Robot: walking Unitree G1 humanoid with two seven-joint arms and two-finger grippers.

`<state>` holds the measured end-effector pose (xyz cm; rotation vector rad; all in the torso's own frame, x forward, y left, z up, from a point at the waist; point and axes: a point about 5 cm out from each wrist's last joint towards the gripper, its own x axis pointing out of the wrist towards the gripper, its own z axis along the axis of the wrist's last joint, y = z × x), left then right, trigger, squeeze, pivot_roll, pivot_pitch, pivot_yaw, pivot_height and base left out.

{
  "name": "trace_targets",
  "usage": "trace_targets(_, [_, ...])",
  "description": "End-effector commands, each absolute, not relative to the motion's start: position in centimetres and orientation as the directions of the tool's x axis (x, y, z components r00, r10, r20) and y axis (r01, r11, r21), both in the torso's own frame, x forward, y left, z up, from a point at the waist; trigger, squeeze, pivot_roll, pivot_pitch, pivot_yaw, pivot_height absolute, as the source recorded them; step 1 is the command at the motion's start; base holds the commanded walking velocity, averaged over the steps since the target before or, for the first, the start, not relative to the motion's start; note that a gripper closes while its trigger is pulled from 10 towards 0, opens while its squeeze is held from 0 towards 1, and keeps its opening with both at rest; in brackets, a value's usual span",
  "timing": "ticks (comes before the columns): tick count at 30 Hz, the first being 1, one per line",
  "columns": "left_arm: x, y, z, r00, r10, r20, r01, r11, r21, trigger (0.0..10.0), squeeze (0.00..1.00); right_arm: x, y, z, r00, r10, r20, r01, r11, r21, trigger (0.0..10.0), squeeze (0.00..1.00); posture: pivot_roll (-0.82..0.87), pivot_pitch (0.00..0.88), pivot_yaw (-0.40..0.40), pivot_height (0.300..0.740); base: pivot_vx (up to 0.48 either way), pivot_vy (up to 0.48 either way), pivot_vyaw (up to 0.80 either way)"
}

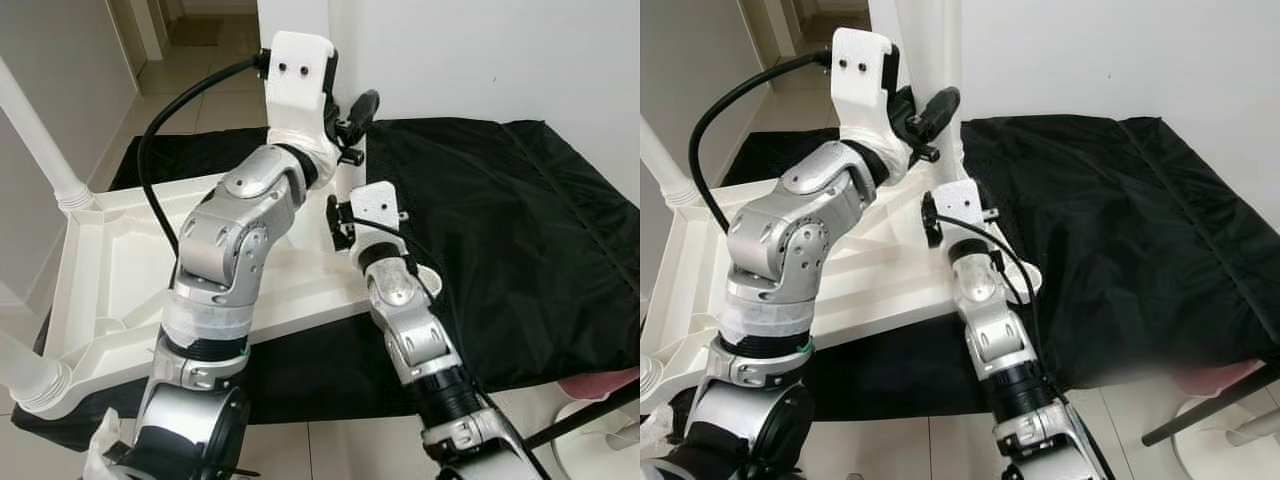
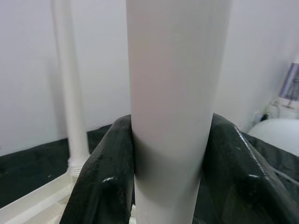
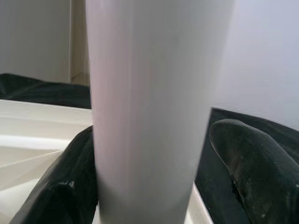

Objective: Building children table

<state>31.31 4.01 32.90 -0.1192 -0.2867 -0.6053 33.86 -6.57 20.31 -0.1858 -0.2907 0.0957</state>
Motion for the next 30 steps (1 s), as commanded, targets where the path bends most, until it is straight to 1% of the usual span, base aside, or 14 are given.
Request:
trace_targets(1, [31.3, 4.0, 33.4, 0.812, -0.496, 0.308, 0.532, 0.846, -0.038, 10.0, 0.0, 34.1, -6.9, 20.3, 0.955, 0.1, 0.28, -0.05, 0.982, -0.181, 10.0, 0.0, 0.06, 0.0, -0.006, 0.74, 0.0, 0.0, 0.0])
trace_targets(2, [31.2, 3.9, 33.4, 0.81, -0.498, 0.309, 0.534, 0.845, -0.037, 10.0, 0.0, 34.3, -6.8, 20.3, 0.954, 0.11, 0.279, -0.061, 0.982, -0.18, 7.0, 0.0, 0.05, 0.0, -0.003, 0.74, 0.0, 0.0, 0.0])
trace_targets(3, [31.2, 3.9, 33.4, 0.81, -0.498, 0.309, 0.534, 0.845, -0.037, 10.0, 0.0, 34.3, -6.8, 20.3, 0.954, 0.11, 0.279, -0.061, 0.982, -0.18, 7.0, 0.0, 0.05, 0.0, -0.003, 0.74, 0.0, 0.0, 0.0])
trace_targets(4, [31.2, 3.8, 33.4, 0.809, -0.499, 0.31, 0.535, 0.844, -0.036, 10.0, 0.0, 34.4, -6.8, 20.2, 0.955, 0.104, 0.277, -0.053, 0.981, -0.186, 2.4, 0.0, 0.05, 0.0, -0.001, 0.74, 0.0, 0.0, 0.0])
trace_targets(5, [31.2, 3.8, 33.5, 0.807, -0.501, 0.311, 0.537, 0.843, -0.034, 10.0, 0.0, 34.6, -7.0, 20.1, 0.956, 0.094, 0.276, -0.041, 0.981, -0.192, 0.0, 0.0, 0.05, 0.0, -0.001, 0.74, 0.0, 0.0, 0.0])
trace_targets(17, [31.2, 3.6, 33.7, 0.802, -0.507, 0.316, 0.541, 0.84, -0.027, 10.0, 0.0, 35.1, -7.9, 20.4, 0.951, 0.054, 0.305, 0.01, 0.979, -0.206, 0.0, 0.0, 0.04, 0.006, 0.016, 0.74, 0.0, 0.0, 0.0])
trace_targets(18, [31.3, 3.6, 33.7, 0.803, -0.506, 0.315, 0.541, 0.84, -0.028, 10.0, 0.0, 35.1, -8.0, 20.5, 0.95, 0.044, 0.308, 0.019, 0.979, -0.201, 4.7, 0.0, 0.04, 0.012, 0.014, 0.74, 0.0, 0.0, 0.0])
trace_targets(19, [31.3, 3.6, 33.7, 0.803, -0.506, 0.315, 0.541, 0.84, -0.028, 10.0, 0.0, 35.1, -8.0, 20.5, 0.95, 0.044, 0.308, 0.019, 0.979, -0.201, 4.7, 0.0, 0.04, 0.012, 0.014, 0.74, 0.0, 0.0, 0.0])
trace_targets(20, [31.3, 3.6, 33.4, 0.765, -0.557, 0.324, 0.613, 0.784, -0.101, 10.0, 0.29, 34.9, -8.2, 20.6, 0.947, 0.038, 0.317, 0.025, 0.981, -0.194, 10.0, 0.0, 0.04, 0.017, 0.016, 0.74, 0.0, 0.0, 0.0])
trace_targets(22, [31.3, 3.6, 33.3, 0.737, -0.587, 0.335, 0.655, 0.742, -0.142, 10.0, 0.29, 34.8, -8.3, 20.6, 0.946, 0.037, 0.322, 0.027, 0.981, -0.193, 10.0, 0.0, 0.04, 0.018, 0.016, 0.74, 0.0, 0.0, 0.0])
trace_targets(23, [31.3, 3.7, 33.3, 0.726, -0.596, 0.344, 0.674, 0.717, -0.18, 10.0, 1.0, 34.8, -8.4, 20.7, 0.945, 0.035, 0.325, 0.027, 0.982, -0.185, 10.0, 0.0, 0.03, 0.021, 0.017, 0.74, 0.0, 0.0, 0.0])
trace_targets(26, [31.4, 3.8, 33.2, 0.726, -0.593, 0.348, 0.676, 0.707, -0.206, 10.0, 1.0, 34.8, -8.4, 20.7, 0.944, 0.032, 0.328, 0.027, 0.984, -0.176, 10.0, 0.0, 0.03, 0.021, 0.017, 0.74, 0.0, 0.0, 0.0])
trace_targets(27, [31.7, 4.5, 33.7, 0.749, -0.54, 0.383, 0.637, 0.746, -0.194, 10.0, 0.2, 34.6, -8.4, 20.8, 0.946, 0.024, 0.324, 0.025, 0.989, -0.147, 10.0, 0.0, 0.03, 0.025, 0.016, 0.74, 0.0, 0.0, 0.0])
trace_targets(30, [31.4, 4.7, 34.2, 0.717, -0.546, 0.434, 0.662, 0.727, -0.18, 10.0, 0.0, 34.5, -8.4, 20.9, 0.946, 0.03, 0.323, 0.015, 0.991, -0.135, 10.0, 0.0, 0.02, 0.027, 0.019, 0.74, 0.0, 0.0, 0.0])
